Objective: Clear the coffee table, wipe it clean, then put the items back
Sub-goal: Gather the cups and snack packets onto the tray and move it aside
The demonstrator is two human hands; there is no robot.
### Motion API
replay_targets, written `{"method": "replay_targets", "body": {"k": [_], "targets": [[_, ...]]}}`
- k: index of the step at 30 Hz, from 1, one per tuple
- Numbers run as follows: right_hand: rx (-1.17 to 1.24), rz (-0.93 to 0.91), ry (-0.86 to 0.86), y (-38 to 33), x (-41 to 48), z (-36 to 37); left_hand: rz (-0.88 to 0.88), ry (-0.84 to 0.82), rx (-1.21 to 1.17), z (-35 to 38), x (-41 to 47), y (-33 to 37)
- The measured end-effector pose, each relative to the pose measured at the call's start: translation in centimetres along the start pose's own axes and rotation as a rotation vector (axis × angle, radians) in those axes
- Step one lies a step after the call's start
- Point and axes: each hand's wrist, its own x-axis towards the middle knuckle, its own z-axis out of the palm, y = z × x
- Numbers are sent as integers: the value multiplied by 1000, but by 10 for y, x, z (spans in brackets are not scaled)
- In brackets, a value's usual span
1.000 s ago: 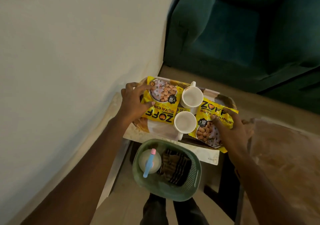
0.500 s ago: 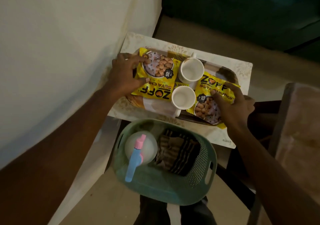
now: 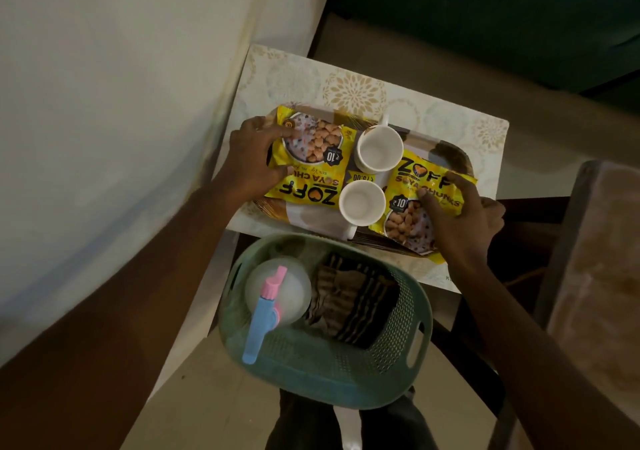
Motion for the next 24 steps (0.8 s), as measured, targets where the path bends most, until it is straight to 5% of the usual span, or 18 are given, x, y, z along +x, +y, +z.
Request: {"method": "replay_targets", "body": {"k": [11, 24], "targets": [[-249, -94, 7, -11, -13, -12, -23, -89, 86, -3, -12, 12], [-62, -514, -86, -65, -94, -32, -65, -26, -457, -29, -137, 38]]}}
